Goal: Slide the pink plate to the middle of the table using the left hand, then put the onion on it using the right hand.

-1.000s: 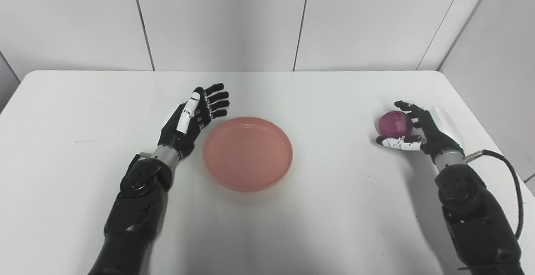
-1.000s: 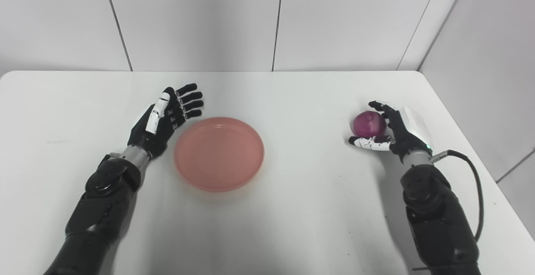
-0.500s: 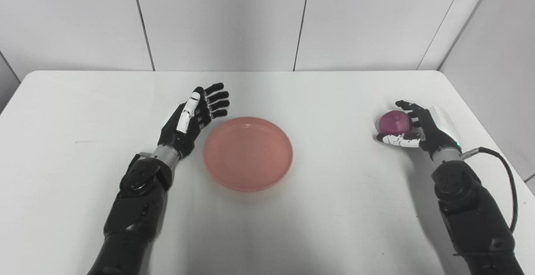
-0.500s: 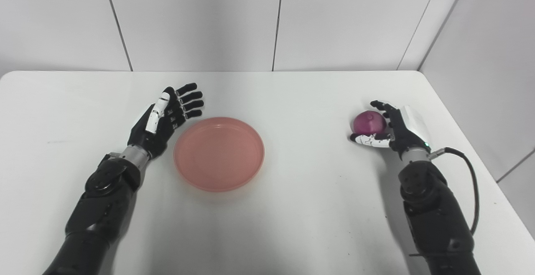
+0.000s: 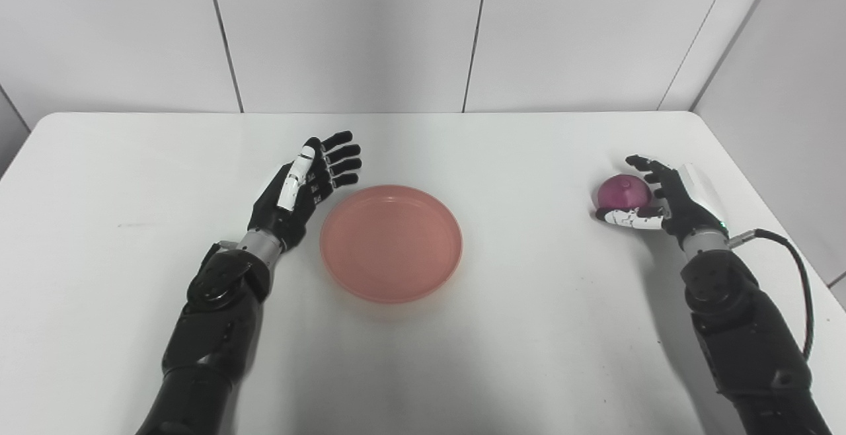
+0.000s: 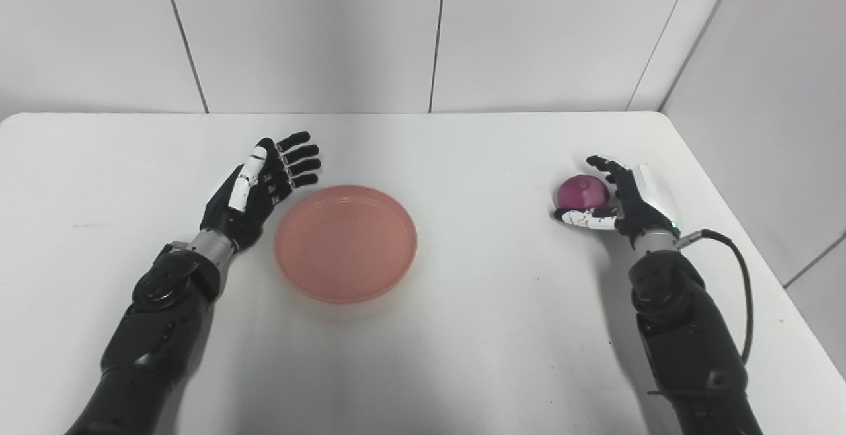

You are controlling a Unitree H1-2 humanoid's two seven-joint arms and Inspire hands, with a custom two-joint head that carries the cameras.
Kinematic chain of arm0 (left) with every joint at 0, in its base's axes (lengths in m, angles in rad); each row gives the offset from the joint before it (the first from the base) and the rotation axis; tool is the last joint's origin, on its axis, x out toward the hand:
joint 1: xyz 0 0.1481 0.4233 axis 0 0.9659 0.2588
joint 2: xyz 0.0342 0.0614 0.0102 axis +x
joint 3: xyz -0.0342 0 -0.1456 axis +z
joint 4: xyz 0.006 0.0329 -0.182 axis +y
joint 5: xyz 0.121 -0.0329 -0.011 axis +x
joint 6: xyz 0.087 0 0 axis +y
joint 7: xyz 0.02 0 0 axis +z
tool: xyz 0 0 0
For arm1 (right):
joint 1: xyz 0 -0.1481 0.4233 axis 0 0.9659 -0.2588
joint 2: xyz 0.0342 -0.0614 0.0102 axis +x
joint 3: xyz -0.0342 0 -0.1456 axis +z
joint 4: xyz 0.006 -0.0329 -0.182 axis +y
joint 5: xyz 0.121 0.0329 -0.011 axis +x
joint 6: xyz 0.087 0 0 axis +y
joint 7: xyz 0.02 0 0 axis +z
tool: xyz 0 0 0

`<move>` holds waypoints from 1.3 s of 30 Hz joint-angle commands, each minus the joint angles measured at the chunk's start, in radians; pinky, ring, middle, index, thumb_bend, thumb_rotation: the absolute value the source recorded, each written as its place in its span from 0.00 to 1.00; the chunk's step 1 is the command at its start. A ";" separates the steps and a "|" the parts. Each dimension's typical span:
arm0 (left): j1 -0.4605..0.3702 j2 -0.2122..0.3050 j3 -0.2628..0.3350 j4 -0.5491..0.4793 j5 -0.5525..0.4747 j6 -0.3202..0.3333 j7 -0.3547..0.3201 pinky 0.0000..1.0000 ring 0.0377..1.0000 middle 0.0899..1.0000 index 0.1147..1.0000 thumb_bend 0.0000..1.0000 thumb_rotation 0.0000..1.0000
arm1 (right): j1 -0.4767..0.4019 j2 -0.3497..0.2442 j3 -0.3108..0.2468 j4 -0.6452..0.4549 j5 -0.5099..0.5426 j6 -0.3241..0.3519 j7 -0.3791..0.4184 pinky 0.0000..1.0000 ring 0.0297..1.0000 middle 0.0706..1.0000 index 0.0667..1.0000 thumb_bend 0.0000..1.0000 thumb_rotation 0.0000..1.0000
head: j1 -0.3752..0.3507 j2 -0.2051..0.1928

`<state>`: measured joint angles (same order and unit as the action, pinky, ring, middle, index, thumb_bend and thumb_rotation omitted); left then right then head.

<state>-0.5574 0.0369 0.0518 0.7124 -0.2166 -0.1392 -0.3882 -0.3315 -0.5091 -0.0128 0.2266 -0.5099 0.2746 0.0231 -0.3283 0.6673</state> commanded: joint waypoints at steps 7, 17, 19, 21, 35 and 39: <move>0.015 0.012 0.002 0.033 -0.004 0.008 0.000 0.80 0.81 0.80 0.76 0.42 1.00 | -0.032 -0.034 -0.010 -0.036 0.010 -0.015 -0.015 0.73 0.80 0.82 0.80 1.00 0.24 | 0.002 0.001; 0.021 0.010 0.004 0.015 -0.008 0.024 -0.001 0.80 0.81 0.80 0.77 0.41 1.00 | -0.032 -0.033 -0.014 -0.039 0.025 -0.010 -0.014 0.70 0.75 0.77 0.77 1.00 0.22 | 0.001 0.006; 0.022 0.009 0.003 0.012 -0.006 0.026 0.000 0.80 0.81 0.80 0.77 0.41 1.00 | -0.031 -0.034 -0.013 -0.044 0.023 -0.012 -0.017 0.69 0.74 0.76 0.76 0.99 0.22 | 0.003 0.006; 0.022 0.009 0.002 0.013 -0.004 0.025 0.004 0.79 0.81 0.80 0.77 0.42 1.00 | -0.029 -0.033 -0.014 -0.048 0.023 -0.016 -0.019 0.68 0.73 0.75 0.74 0.98 0.22 | 0.003 0.006; 0.021 0.009 0.006 0.019 -0.011 0.020 -0.003 0.80 0.81 0.80 0.77 0.42 1.00 | -0.028 -0.044 -0.003 -0.050 0.013 -0.032 -0.030 0.57 0.60 0.63 0.63 0.93 0.17 | 0.003 0.009; 0.021 0.009 0.007 0.020 -0.013 0.019 -0.008 0.79 0.81 0.80 0.77 0.41 1.00 | -0.030 -0.048 0.006 -0.050 0.007 -0.024 -0.028 0.54 0.56 0.60 0.60 0.91 0.17 | 0.002 0.010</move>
<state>-0.5576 0.0367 0.0563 0.7104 -0.2172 -0.1383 -0.3923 -0.3279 -0.5266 -0.0027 0.2081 -0.4918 0.2744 0.0112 -0.3267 0.6780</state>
